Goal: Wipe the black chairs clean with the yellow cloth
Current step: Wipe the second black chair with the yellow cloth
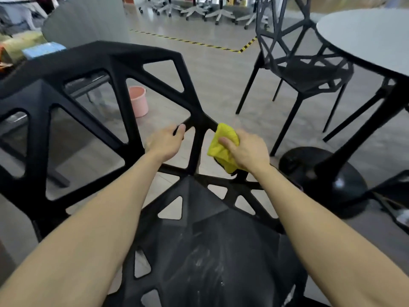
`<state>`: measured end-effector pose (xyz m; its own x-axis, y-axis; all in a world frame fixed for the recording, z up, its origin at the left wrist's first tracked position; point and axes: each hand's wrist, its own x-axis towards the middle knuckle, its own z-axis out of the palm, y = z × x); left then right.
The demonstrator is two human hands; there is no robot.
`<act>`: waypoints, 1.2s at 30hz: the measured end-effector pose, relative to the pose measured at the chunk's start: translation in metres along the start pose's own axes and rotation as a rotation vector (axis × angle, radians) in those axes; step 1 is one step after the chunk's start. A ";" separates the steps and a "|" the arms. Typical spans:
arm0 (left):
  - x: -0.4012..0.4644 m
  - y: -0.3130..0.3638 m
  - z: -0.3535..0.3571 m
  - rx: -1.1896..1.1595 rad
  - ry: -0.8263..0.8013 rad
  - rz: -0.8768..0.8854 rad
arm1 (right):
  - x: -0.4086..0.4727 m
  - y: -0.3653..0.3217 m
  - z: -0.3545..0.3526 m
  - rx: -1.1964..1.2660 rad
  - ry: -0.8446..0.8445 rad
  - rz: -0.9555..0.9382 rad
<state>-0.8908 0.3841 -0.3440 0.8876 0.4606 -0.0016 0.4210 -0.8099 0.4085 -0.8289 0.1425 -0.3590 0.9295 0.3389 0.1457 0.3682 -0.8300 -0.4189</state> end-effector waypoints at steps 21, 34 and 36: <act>-0.072 0.020 0.034 -0.007 -0.050 0.115 | -0.139 0.063 -0.051 -0.005 -0.107 0.048; -0.073 0.022 0.033 -0.032 -0.003 0.130 | -0.144 0.066 -0.052 -0.058 -0.076 0.044; -0.076 0.024 0.034 0.003 0.041 0.132 | -0.156 0.082 -0.053 -0.089 -0.120 0.082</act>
<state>-0.9414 0.3169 -0.3651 0.9270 0.3644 0.0892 0.3016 -0.8653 0.4004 -0.9422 -0.0022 -0.3686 0.9492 0.3147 0.0041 0.2970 -0.8912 -0.3429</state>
